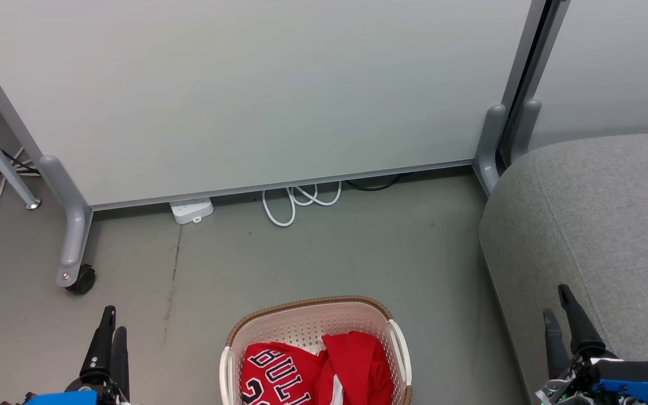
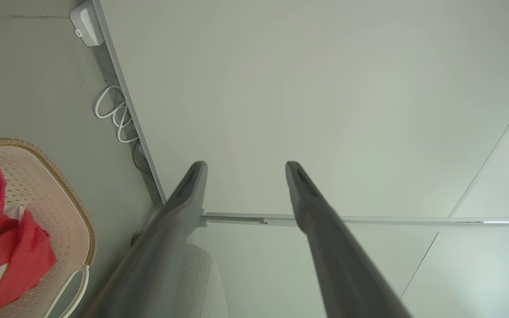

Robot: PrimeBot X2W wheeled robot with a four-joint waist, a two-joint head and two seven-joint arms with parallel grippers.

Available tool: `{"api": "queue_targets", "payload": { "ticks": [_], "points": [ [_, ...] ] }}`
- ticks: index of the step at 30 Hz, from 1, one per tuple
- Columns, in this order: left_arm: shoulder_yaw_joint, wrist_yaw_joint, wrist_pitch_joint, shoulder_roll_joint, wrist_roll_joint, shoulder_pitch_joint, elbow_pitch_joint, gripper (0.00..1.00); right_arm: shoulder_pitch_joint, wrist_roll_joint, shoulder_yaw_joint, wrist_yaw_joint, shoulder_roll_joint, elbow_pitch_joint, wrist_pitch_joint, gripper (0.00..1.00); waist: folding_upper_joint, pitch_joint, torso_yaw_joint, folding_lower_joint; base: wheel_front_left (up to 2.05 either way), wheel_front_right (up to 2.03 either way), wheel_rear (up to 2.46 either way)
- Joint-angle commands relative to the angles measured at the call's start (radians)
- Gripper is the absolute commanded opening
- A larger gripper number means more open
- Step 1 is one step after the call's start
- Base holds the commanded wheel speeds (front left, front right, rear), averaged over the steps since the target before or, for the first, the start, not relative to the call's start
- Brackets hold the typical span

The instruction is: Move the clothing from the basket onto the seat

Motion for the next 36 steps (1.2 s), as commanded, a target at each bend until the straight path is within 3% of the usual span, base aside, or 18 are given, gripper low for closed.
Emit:
{"api": "queue_targets", "payload": {
  "ticks": [1, 10, 36],
  "points": [
    [-0.007, -0.001, -0.011, 0.007, 0.008, -0.017, -0.018, 1.00, -0.020, -0.008, 0.003, 0.000, -0.001, -0.017, -0.009, 1.00, 0.0000, 0.000, 0.000, 0.0000, 0.00, 0.00, 0.00],
    [-0.018, -0.001, -0.056, 0.009, 0.104, -0.036, -0.029, 1.00, -0.024, -0.106, 0.006, 0.000, -0.002, -0.032, -0.055, 1.00, 0.0000, 0.003, 0.001, 0.0000, 0.00, 0.00, 0.00],
    [-0.148, 0.064, -0.163, 0.013, 0.642, -0.063, -0.101, 1.00, -0.023, -0.620, 0.080, 0.000, -0.023, -0.086, -0.162, 1.00, 0.0000, 0.005, 0.003, 0.0000, 0.00, 0.00, 0.00]
  ]
}}
